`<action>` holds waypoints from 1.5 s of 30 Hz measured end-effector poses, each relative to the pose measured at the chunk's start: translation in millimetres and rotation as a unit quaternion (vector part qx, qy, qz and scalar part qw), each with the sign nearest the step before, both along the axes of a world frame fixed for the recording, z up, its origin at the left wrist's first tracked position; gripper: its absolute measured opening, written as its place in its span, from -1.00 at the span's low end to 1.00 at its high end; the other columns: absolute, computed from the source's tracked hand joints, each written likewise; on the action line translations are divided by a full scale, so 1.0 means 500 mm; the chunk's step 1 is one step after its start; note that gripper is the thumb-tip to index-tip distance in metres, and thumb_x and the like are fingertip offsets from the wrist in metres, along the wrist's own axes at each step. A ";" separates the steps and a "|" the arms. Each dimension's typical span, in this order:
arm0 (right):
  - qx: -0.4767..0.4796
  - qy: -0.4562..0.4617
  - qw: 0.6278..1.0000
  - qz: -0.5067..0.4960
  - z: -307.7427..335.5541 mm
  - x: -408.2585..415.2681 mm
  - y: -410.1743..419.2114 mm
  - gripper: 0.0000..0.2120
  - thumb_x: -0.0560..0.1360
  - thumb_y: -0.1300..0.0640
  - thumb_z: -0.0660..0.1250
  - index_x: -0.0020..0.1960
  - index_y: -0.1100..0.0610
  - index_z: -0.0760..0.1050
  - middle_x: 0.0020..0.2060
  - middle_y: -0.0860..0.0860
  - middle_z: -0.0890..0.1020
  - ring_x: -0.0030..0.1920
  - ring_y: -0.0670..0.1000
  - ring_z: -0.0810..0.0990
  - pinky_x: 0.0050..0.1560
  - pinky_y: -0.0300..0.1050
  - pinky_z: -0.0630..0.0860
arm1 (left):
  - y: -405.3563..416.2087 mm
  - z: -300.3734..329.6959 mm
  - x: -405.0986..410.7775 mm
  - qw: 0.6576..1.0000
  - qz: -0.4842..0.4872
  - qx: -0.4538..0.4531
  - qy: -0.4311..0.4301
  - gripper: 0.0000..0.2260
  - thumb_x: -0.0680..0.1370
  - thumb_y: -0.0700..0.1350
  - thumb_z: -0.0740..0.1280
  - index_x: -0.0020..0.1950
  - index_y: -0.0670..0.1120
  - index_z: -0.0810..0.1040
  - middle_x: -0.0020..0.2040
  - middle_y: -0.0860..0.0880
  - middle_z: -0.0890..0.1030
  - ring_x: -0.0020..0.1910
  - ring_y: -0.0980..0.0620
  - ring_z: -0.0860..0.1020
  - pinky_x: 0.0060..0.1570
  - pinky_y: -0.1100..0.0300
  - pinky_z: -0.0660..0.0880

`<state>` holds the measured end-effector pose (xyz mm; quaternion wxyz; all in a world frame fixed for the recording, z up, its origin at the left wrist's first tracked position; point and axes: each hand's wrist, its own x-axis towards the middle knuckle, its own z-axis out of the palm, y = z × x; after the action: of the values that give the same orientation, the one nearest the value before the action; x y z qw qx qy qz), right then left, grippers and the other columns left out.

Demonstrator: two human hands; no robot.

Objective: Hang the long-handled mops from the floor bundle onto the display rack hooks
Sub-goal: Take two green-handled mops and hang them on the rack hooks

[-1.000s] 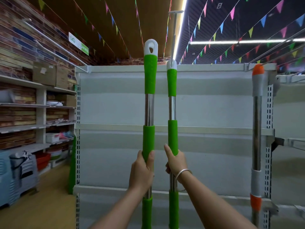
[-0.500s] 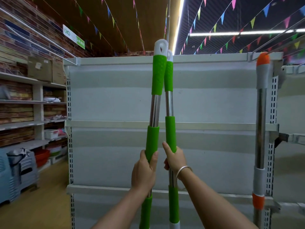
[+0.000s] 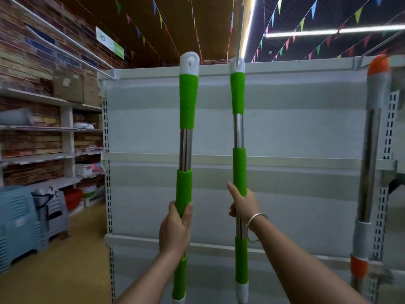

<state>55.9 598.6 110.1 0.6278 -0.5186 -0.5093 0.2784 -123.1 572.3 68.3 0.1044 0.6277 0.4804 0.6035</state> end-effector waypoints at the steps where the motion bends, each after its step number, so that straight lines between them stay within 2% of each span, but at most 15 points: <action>1: -0.005 -0.022 1.000 -0.018 0.002 0.000 0.002 -0.68 0.43 -0.13 0.31 -0.22 0.13 0.36 -0.42 0.10 0.45 -0.46 0.05 0.45 -0.39 -0.03 0.52 | -0.002 -0.006 0.003 1.000 -0.002 -0.001 0.008 -0.59 0.47 0.22 0.10 0.01 -0.12 0.39 -0.30 -0.23 0.59 -0.32 -0.24 0.58 -0.34 -0.10 0.53; 4: -0.040 -0.129 0.980 -0.146 0.005 -0.009 0.005 -0.51 0.39 -0.20 0.31 0.08 0.17 0.34 -0.10 0.17 0.52 -0.16 0.13 0.53 -0.08 0.07 0.49 | -0.003 -0.015 0.007 1.000 -0.006 -0.005 0.024 -0.67 0.50 0.18 0.12 0.00 -0.07 0.39 -0.31 -0.19 0.59 -0.32 -0.23 0.58 -0.36 -0.04 0.50; 7: 0.045 -0.259 0.923 -0.280 0.011 -0.046 0.002 -0.27 0.41 -0.10 0.33 0.41 0.19 0.11 0.30 0.22 0.31 0.26 0.22 0.32 0.28 0.08 0.30 | -0.002 -0.013 0.008 0.999 -0.005 0.006 0.052 -0.65 0.47 0.24 0.05 -0.04 -0.02 0.34 -0.36 -0.09 0.55 -0.34 -0.19 0.57 -0.45 0.10 0.36; 10: 0.171 -0.342 0.891 -0.244 0.038 -0.110 -0.021 -0.34 0.44 0.10 0.29 0.45 0.17 0.09 0.41 0.20 0.20 0.42 0.20 0.14 0.44 0.00 0.06 | -0.003 -0.007 0.007 0.997 0.002 0.017 0.075 -0.69 0.52 0.18 0.09 -0.04 -0.06 0.36 -0.36 -0.06 0.51 -0.33 -0.22 0.57 -0.43 0.15 0.26; 12: 0.205 -0.326 0.913 -0.135 0.057 -0.152 -0.039 -0.48 0.43 0.24 0.21 0.38 0.20 0.24 0.32 0.22 0.34 0.35 0.19 0.28 0.39 -0.01 0.20 | -0.004 -0.001 -0.005 0.997 0.006 0.017 0.076 -0.71 0.54 0.15 0.11 -0.04 -0.07 0.36 -0.35 -0.10 0.55 -0.34 -0.21 0.56 -0.45 0.13 0.28; 14: 0.182 -0.185 0.966 0.022 0.076 -0.193 -0.071 -0.59 0.40 0.26 0.11 0.24 0.23 0.39 0.00 0.20 0.55 0.02 0.16 0.52 0.04 0.04 0.49 | -0.011 0.004 -0.021 0.998 0.006 0.006 0.063 -0.70 0.53 0.19 0.09 -0.05 -0.04 0.35 -0.35 -0.11 0.56 -0.40 -0.14 0.55 -0.49 0.14 0.34; 15: 0.173 -0.118 0.975 0.072 0.082 -0.210 -0.084 -0.60 0.38 0.22 0.08 0.18 0.22 0.43 -0.15 0.16 0.56 -0.13 0.15 0.53 -0.12 0.08 0.52 | -0.015 0.006 -0.031 0.998 0.006 -0.004 0.056 -0.72 0.53 0.20 0.09 -0.06 -0.01 0.34 -0.36 -0.09 0.55 -0.42 -0.09 0.54 -0.50 0.16 0.35; 17: 0.164 -0.112 0.974 0.111 0.082 -0.242 -0.096 -0.63 0.38 0.12 0.11 0.15 0.15 0.42 -0.25 0.08 0.54 -0.23 0.09 0.52 -0.19 0.07 0.52 | -0.026 0.007 -0.053 0.999 0.007 -0.025 0.042 -0.79 0.55 0.18 0.10 -0.12 0.06 0.30 -0.36 -0.04 0.54 -0.44 -0.02 0.52 -0.51 0.19 0.32; 20: 0.141 -0.185 0.961 0.151 0.087 -0.284 -0.112 -0.68 0.45 0.02 0.29 0.16 0.07 0.34 -0.16 0.05 0.55 -0.15 0.04 0.56 -0.17 -0.13 0.54 | -0.046 0.003 -0.094 0.999 0.011 -0.025 0.038 -0.82 0.57 0.11 0.12 -0.20 0.12 0.25 -0.38 -0.02 0.51 -0.47 0.02 0.49 -0.52 0.20 0.29; 25: 0.125 -0.212 0.944 0.220 0.096 -0.357 -0.152 -0.78 0.47 -0.03 0.29 0.00 0.02 0.29 -0.20 -0.06 0.49 -0.20 -0.08 0.52 -0.28 -0.28 0.46 | -0.095 -0.006 -0.180 0.999 0.018 -0.028 0.037 -0.91 0.58 -0.02 0.16 -0.10 0.02 0.34 -0.38 -0.09 0.50 -0.46 -0.09 0.47 -0.48 0.05 0.38; 28: 0.123 -0.214 0.937 0.249 0.105 -0.408 -0.196 -0.73 0.46 -0.02 0.30 0.06 0.08 0.34 -0.14 -0.01 0.54 -0.14 -0.02 0.57 -0.17 -0.13 0.59 | -0.141 -0.005 -0.234 0.999 0.033 -0.031 0.029 -0.92 0.58 -0.07 0.18 -0.02 -0.07 0.39 -0.33 -0.13 0.52 -0.38 -0.14 0.51 -0.36 -0.11 0.52; 35: 0.157 -0.218 0.921 0.281 0.130 -0.523 -0.307 -0.75 0.45 -0.05 0.31 -0.04 0.08 0.33 -0.21 -0.02 0.52 -0.19 0.01 0.56 -0.25 -0.16 0.54 | -0.277 0.014 -0.349 0.997 0.074 -0.002 0.028 -0.92 0.54 0.16 0.15 -0.15 0.28 0.32 -0.36 -0.02 0.52 -0.47 0.03 0.52 -0.51 0.04 0.48; 39: 0.159 -0.212 0.916 0.300 0.143 -0.577 -0.350 -0.75 0.46 -0.05 0.30 -0.03 0.09 0.34 -0.15 0.05 0.55 -0.12 0.07 0.59 -0.08 0.02 0.61 | -0.322 0.023 -0.407 0.992 0.121 0.002 0.027 -0.90 0.55 0.12 0.19 -0.17 0.27 0.32 -0.34 0.05 0.51 -0.42 0.07 0.53 -0.47 0.02 0.52; 42: 0.167 -0.199 0.913 0.315 0.150 -0.607 -0.369 -0.75 0.46 -0.06 0.29 -0.03 0.08 0.33 -0.17 0.03 0.53 -0.12 0.08 0.59 -0.12 0.01 0.62 | -0.344 0.033 -0.443 0.986 0.163 -0.003 0.048 -0.88 0.55 0.15 0.17 -0.18 0.25 0.30 -0.33 0.04 0.52 -0.36 0.02 0.54 -0.45 0.15 0.40; 45: 0.161 -0.189 0.912 0.326 0.144 -0.639 -0.384 -0.74 0.45 -0.07 0.29 -0.07 0.08 0.32 -0.17 0.04 0.53 -0.12 0.08 0.59 -0.11 0.02 0.62 | -0.370 0.032 -0.473 0.980 0.186 -0.036 0.056 -0.87 0.55 0.13 0.17 -0.16 0.16 0.30 -0.28 -0.07 0.54 -0.33 -0.10 0.56 -0.42 0.01 0.51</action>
<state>-263.4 406.4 182.2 0.4687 -0.2583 -0.7975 0.2785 -359.5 387.2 84.4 -0.0138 0.5561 0.6151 0.5588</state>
